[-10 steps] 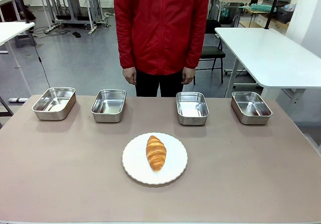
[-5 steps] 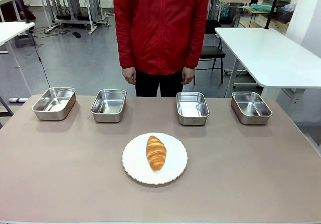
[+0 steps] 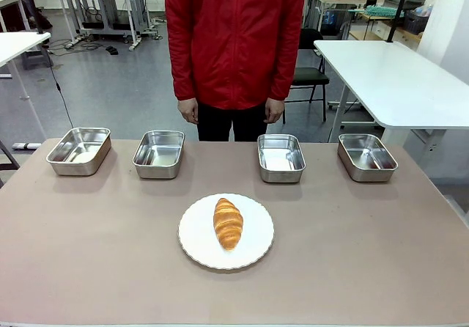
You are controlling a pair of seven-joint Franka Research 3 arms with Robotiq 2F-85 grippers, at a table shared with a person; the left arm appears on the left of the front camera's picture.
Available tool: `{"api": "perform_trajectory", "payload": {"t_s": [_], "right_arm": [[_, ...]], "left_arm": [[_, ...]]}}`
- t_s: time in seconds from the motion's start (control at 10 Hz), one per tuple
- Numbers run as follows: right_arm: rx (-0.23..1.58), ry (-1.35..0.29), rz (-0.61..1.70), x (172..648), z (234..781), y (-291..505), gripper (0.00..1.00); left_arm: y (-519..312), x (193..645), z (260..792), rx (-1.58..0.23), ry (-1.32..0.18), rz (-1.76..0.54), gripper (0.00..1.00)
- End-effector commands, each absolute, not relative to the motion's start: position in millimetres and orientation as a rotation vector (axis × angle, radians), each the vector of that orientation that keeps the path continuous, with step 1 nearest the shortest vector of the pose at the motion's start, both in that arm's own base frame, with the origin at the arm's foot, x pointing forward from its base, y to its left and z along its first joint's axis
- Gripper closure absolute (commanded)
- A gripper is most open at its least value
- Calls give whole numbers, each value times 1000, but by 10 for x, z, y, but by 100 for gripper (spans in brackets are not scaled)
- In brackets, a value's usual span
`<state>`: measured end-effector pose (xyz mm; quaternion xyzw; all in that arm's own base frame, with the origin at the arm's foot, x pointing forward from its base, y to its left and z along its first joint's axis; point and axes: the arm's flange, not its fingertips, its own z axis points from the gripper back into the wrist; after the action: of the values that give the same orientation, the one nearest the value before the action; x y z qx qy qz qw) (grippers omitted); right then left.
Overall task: Place the bread in the container.
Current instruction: Place the Butter Roll into the Airtight Container indicated by the human.
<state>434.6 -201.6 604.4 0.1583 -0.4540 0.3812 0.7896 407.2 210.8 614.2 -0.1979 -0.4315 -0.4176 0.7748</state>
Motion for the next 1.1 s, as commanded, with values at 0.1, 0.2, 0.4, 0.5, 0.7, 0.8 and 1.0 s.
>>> {"api": "perform_trajectory", "payload": {"t_s": [0.1, 0.2, 0.4, 0.5, 0.7, 0.8, 1.0], "right_arm": [[341, -979, 823, 4345, 6055, -2012, 0], [341, -979, 823, 4345, 6055, -2012, 0], [341, -979, 823, 4345, 6055, -2012, 0], [341, -979, 823, 4345, 6055, -2012, 0], [341, -979, 823, 4345, 6055, -2012, 0], [341, -979, 823, 4345, 6055, -2012, 0], [341, -979, 823, 4345, 6055, -2012, 0]], "left_arm": [[2117, 4046, 6162, -437, -938, -910, 0], [2117, 4046, 6162, -437, -938, -910, 0], [2117, 4046, 6162, -437, -938, -910, 0], [2117, 4046, 6162, -437, -938, -910, 0], [2117, 4046, 6162, -437, -938, -910, 0], [2117, 4046, 6162, -437, -938, -910, 0], [2117, 4046, 6162, -437, -938, -910, 0]]}}
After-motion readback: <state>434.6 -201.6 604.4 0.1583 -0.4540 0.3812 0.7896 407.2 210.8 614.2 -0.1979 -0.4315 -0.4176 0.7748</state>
